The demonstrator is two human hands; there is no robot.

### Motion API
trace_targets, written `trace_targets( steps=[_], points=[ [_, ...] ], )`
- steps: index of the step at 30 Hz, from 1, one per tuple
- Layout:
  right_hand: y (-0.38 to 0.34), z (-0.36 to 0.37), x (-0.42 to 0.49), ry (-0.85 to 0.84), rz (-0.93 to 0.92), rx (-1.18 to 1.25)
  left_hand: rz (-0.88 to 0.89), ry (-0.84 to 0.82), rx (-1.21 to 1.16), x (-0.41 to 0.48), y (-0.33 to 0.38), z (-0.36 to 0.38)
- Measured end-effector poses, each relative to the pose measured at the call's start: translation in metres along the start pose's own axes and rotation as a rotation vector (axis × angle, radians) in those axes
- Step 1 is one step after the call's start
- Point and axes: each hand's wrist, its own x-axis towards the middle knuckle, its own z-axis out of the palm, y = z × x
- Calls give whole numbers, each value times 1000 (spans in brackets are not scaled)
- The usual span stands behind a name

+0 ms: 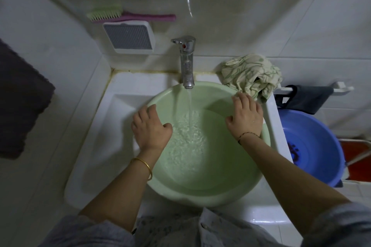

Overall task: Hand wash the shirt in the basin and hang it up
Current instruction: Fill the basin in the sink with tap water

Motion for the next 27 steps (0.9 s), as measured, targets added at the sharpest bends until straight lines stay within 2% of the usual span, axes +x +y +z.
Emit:
trace_targets(
  steps=[27],
  points=[
    [1,1,0,-3,3,8,-2,-6,-7,0,0,-1]
  ],
)
